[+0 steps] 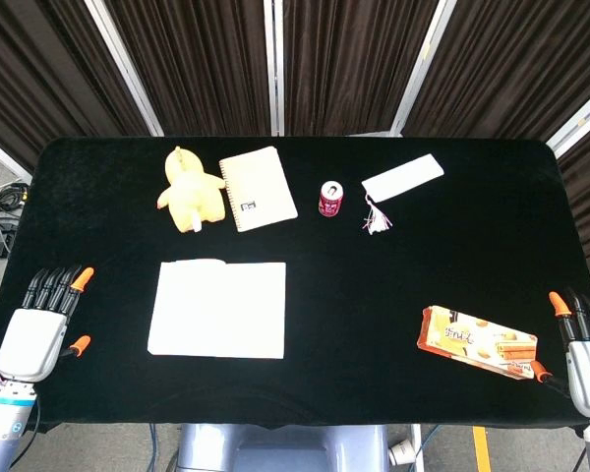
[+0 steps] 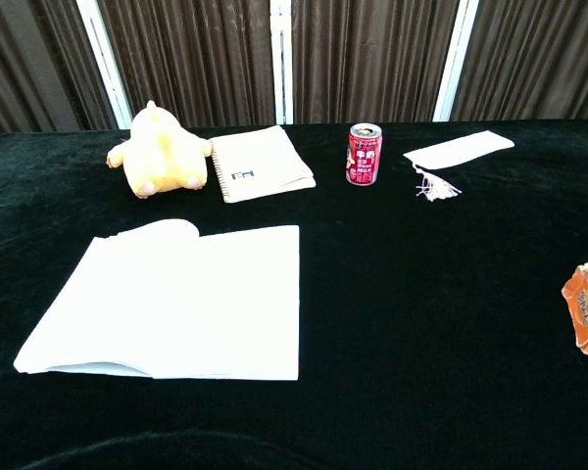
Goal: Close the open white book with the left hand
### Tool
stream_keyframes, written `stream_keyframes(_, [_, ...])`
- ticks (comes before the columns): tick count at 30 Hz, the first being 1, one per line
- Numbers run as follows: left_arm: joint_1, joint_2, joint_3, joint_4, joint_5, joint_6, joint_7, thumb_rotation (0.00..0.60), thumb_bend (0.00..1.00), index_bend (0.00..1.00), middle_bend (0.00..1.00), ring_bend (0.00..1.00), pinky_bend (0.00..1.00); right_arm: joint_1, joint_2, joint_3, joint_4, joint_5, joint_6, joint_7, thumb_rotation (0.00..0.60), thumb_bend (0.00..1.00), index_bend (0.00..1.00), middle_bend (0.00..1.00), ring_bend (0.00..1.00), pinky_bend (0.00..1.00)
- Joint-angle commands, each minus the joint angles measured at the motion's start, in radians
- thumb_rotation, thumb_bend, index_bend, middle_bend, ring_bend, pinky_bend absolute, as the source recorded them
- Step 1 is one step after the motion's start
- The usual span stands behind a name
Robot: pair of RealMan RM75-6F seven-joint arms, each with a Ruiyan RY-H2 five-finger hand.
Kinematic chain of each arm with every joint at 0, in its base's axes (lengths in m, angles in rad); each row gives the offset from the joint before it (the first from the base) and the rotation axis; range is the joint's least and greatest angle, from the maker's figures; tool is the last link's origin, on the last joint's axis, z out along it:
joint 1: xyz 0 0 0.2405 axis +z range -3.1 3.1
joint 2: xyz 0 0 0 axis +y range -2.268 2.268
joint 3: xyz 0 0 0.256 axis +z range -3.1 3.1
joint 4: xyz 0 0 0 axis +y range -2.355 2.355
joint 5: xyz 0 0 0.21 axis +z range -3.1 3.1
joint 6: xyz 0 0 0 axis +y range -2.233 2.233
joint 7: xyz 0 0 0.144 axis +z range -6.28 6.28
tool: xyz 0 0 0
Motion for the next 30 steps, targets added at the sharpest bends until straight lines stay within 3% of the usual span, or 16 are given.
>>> stream_keyframes(1, [0.001, 0.001, 0.002, -0.003, 0.002, 0.000, 0.003, 0.600, 0.16, 0.00, 0.00, 0.00, 0.00, -0.002, 0.001, -0.001, -0.001, -0.003, 0.005, 0.001, 0.600, 0.04, 0.00, 0.00, 0.00, 0.00])
stream_keyframes(22, [-0.015, -0.001, 0.020, -0.008, -0.011, -0.055, 0.021, 0.600, 0.16, 0.00, 0.00, 0.00, 0.00, -0.004, -0.003, 0.000, -0.001, -0.004, 0.009, 0.002, 0.600, 0.04, 0.00, 0.00, 0.00, 0.00])
stream_keyframes(30, [-0.028, -0.047, 0.051, 0.014, 0.019, -0.094, 0.052, 0.600, 0.18, 0.00, 0.00, 0.00, 0.00, -0.007, 0.001, 0.000, -0.001, -0.005, 0.013, 0.017, 0.600, 0.03, 0.00, 0.00, 0.00, 0.00])
